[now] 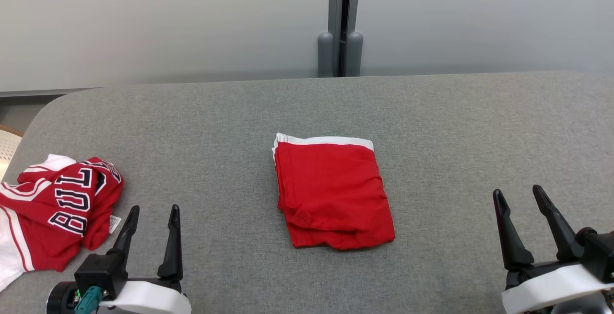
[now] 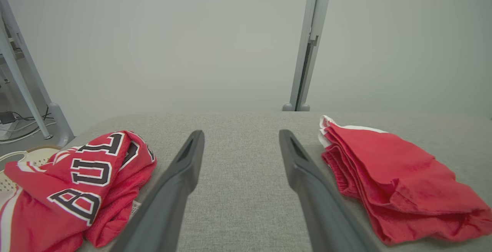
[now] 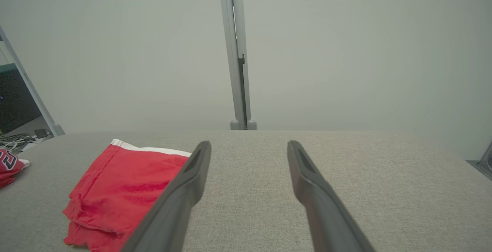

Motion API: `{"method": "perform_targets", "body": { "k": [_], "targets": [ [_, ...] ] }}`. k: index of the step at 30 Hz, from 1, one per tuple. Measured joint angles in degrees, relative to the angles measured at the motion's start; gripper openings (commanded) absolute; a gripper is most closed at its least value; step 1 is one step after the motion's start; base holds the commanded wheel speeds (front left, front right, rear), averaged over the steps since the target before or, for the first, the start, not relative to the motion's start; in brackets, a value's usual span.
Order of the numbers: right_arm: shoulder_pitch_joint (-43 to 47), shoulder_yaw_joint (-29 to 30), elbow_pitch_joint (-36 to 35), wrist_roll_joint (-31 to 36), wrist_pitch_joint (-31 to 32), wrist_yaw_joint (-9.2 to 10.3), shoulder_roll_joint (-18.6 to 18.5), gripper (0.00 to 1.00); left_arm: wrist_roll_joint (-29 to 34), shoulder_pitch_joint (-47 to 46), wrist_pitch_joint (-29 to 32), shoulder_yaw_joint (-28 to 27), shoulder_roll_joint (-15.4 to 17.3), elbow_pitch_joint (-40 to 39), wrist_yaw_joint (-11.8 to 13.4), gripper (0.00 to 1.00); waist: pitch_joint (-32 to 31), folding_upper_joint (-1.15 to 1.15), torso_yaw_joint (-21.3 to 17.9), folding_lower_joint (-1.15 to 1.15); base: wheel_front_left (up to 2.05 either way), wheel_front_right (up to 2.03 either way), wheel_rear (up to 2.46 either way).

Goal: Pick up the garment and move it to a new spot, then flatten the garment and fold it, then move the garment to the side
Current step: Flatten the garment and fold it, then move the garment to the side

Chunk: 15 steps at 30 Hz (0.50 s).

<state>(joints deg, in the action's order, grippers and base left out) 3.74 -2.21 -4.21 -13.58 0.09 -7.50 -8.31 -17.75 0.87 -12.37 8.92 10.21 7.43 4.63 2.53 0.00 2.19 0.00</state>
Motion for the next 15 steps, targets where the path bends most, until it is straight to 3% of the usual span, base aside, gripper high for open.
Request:
{"method": "perform_targets", "body": {
  "k": [15],
  "targets": [
    [0.66, 0.93, -2.08, 1.11, 1.45, 0.0, 0.68, 1.0, -0.1, 0.08, 0.24, 0.73, 0.55, -0.85, 0.31, 1.0, 0.88, 0.0, 0.32, 0.0, 0.0, 0.0, 0.0]
  ]
}}
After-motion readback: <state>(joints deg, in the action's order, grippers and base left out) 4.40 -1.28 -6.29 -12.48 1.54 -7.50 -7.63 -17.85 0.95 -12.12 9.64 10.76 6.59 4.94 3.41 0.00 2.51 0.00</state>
